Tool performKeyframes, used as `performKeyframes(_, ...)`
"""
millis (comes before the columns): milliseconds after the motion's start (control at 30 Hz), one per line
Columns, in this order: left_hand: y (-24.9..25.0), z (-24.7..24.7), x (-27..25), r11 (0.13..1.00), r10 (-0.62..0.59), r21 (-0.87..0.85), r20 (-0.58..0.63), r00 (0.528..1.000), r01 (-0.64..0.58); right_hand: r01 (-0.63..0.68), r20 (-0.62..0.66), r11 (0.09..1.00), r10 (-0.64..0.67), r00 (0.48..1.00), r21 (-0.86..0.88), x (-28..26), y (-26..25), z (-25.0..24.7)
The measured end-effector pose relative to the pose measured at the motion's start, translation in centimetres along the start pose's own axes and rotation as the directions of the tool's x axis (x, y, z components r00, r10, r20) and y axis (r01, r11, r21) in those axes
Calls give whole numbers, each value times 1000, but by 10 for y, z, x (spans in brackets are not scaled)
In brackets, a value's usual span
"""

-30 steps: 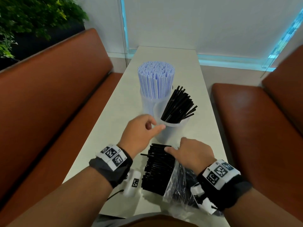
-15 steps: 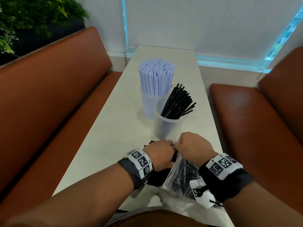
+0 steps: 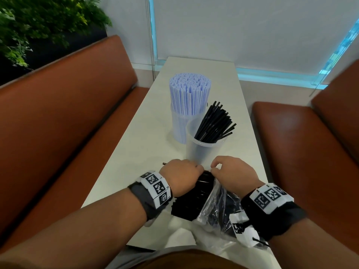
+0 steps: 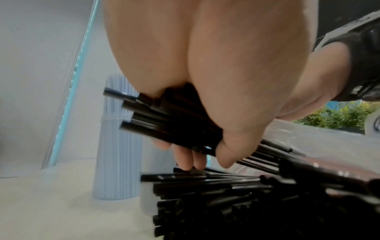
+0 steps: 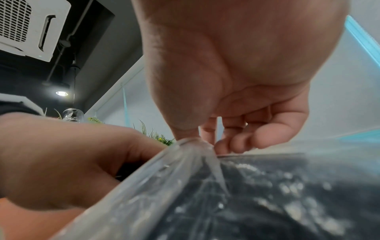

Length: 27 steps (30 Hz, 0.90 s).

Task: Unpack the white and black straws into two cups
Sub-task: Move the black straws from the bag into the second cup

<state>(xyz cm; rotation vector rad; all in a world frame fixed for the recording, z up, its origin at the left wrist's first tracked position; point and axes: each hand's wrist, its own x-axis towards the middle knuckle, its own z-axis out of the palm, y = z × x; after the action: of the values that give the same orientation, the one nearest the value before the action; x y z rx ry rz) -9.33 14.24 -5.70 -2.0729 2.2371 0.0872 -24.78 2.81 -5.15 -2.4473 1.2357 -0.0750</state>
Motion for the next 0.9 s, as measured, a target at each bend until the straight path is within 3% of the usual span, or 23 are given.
performKeyframes(267,-45,16,-28,998,-68,-5,-45,997,68,6,-12,998,-6,1000,63,9,8,4)
performKeyframes(567,-91,37,-77,924,-311,-260,-78,947,281,-29,10,994,28,1000,107,6,6,8)
performKeyframes(633,-87,36,-78,895,-355,-327,-107,929,305,6,-105,977,17,994,212,2,0,4)
performKeyframes(667,-83,34,-77,888,-363,-348,-127,923,301,40,-201,938,32,979,344,-1,-6,1)
performKeyframes(733,-70,29,-69,886,-353,-377,-168,920,271,152,-328,736,101,939,660,-5,-21,-6)
performKeyframes(800,-55,23,-57,892,-324,-391,-208,923,225,212,-316,569,89,945,794,-5,-33,-8)
performKeyframes(900,-38,14,-43,902,-315,-381,-253,915,205,241,-344,586,69,937,774,-6,-39,-12)
